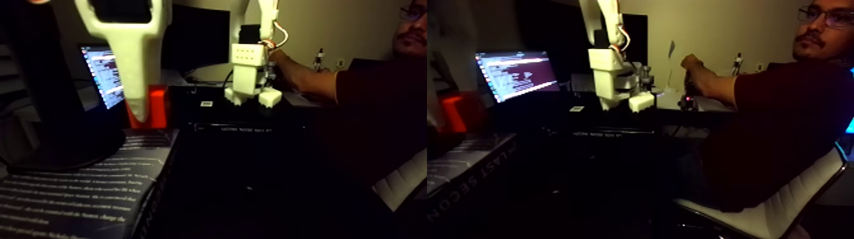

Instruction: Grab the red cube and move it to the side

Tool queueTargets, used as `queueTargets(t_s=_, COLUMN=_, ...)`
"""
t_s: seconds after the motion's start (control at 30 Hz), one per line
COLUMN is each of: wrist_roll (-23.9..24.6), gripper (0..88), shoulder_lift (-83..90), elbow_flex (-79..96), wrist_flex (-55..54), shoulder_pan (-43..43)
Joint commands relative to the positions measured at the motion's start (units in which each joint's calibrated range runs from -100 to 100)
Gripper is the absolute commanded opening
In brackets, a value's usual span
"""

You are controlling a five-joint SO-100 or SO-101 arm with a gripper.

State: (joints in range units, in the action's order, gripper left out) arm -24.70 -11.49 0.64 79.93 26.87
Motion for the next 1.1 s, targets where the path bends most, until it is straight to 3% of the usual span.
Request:
queueTargets(t_s=0.0, wrist_roll=-0.15, gripper=1.5, shoulder_lift=-0.78, elbow_flex=-1.77, wrist_flex=-2.48, shoulder_pan=0.77)
queueTargets(t_s=0.63, wrist_roll=-0.2, gripper=2.6, shoulder_lift=-6.08, elbow_flex=-2.13, wrist_flex=-6.7, shoulder_pan=3.1)
queueTargets(t_s=0.87, wrist_roll=-2.41, gripper=32.9, shoulder_lift=-6.08, elbow_flex=-1.41, wrist_flex=-6.02, shoulder_pan=2.85)
queueTargets(t_s=1.07, wrist_roll=-2.9, gripper=35.9, shoulder_lift=-5.32, elbow_flex=-1.32, wrist_flex=-5.86, shoulder_pan=2.85)
